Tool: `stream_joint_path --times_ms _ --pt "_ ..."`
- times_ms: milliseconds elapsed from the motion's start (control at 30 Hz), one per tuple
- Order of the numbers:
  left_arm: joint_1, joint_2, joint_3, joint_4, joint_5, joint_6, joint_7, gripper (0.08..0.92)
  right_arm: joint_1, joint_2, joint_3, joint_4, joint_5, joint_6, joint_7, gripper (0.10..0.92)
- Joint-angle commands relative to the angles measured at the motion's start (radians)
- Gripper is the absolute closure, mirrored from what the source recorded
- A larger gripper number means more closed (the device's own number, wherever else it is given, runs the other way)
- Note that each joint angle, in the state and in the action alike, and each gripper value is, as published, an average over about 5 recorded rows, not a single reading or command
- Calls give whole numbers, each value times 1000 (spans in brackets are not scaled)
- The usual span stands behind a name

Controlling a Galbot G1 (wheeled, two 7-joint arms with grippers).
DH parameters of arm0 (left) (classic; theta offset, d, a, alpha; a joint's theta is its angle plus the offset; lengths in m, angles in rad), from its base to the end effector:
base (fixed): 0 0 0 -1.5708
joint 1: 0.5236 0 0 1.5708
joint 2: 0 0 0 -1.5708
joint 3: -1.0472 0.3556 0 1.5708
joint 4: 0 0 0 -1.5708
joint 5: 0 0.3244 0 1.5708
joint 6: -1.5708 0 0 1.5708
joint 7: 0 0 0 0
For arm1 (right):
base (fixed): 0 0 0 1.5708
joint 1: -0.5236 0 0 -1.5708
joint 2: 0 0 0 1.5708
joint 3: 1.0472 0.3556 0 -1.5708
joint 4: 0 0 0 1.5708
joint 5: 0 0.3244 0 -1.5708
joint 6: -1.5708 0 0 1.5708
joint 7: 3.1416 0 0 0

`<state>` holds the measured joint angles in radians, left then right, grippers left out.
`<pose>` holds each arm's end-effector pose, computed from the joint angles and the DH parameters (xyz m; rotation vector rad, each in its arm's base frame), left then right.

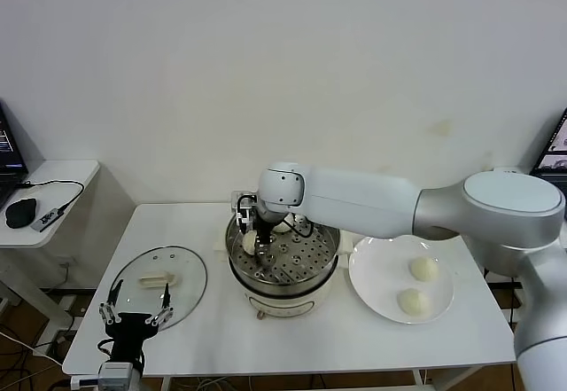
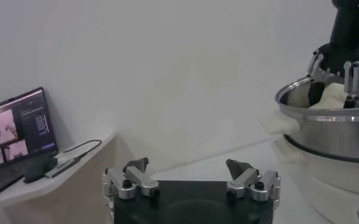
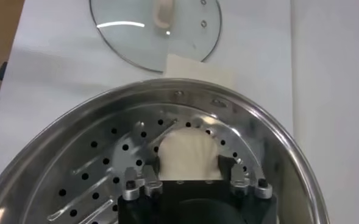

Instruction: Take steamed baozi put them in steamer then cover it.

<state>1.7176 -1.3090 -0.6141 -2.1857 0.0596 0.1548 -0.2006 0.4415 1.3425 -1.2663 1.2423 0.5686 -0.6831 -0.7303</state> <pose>0.1095 0.0667 -0.2866 0.2037 -2.9302 -0.5157 0.5089 0.1878 -0.1088 1.4072 -1.5237 1.3699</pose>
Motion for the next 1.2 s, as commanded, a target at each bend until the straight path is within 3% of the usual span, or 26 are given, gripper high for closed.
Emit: stream_joint_path --times_ms 33,333,733,933,1200 --pt "2 1 0 2 0 0 0 177 102 -76 7 74 -30 27 -133 231" --pt "-1 7 11 3 1 1 1 177 300 -414 -38 302 -174 194 -342 203" --pt "5 14 38 9 6 -1 -1 177 270 -875 -82 511 -388 335 -402 203" --pt "12 8 59 -5 19 -5 -6 177 156 -976 -78 537 -493 367 -379 203" --pt "8 10 66 8 26 -1 -4 177 -193 -1012 151 491 -585 379 -332 203"
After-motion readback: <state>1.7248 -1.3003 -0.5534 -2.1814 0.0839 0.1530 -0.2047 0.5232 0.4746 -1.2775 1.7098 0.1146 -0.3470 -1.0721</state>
